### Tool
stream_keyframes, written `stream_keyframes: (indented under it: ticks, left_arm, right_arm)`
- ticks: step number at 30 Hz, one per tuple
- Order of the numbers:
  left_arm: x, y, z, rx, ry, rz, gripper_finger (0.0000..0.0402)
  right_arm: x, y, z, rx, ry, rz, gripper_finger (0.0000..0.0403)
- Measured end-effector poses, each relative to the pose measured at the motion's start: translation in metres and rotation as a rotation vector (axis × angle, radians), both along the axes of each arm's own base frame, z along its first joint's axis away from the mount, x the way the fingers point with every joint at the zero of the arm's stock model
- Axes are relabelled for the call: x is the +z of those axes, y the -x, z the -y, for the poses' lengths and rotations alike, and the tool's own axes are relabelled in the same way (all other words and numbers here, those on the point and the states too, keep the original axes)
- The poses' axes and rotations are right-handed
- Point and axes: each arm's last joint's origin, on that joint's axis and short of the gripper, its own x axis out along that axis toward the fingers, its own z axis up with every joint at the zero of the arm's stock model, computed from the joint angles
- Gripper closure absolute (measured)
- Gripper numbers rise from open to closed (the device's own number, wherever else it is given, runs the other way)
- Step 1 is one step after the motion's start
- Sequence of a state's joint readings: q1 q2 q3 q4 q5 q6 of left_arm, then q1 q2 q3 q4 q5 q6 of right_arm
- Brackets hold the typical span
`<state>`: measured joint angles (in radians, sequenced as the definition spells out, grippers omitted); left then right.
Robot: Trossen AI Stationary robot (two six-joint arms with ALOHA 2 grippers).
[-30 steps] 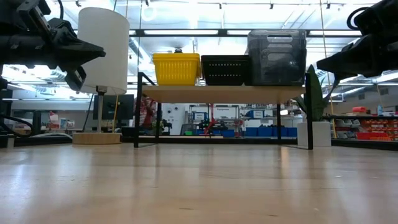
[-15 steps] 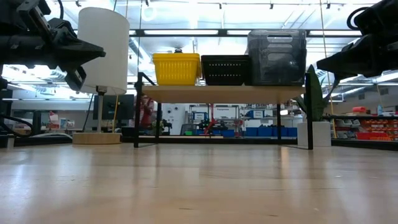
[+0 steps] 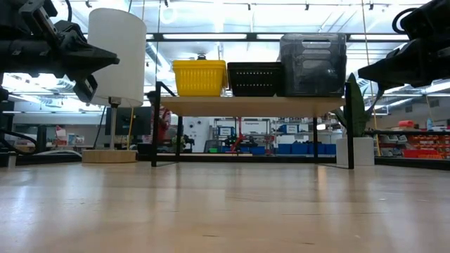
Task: Stack baskets on shelf by color
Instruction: Return to Home Position
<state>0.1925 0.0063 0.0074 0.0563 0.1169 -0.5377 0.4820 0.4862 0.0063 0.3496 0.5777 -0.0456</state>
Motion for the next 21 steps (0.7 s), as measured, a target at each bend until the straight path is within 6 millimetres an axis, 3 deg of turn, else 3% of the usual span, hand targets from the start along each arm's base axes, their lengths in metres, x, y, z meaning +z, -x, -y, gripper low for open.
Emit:
stream_keyframes:
  ticks: [21]
  left_arm:
    - [-0.0001, 0.0000, 0.0000, 0.000, 0.000, 0.000, 0.0378]
  right_arm:
    - [0.0000, 0.0000, 0.0000, 0.000, 0.000, 0.000, 0.0389]
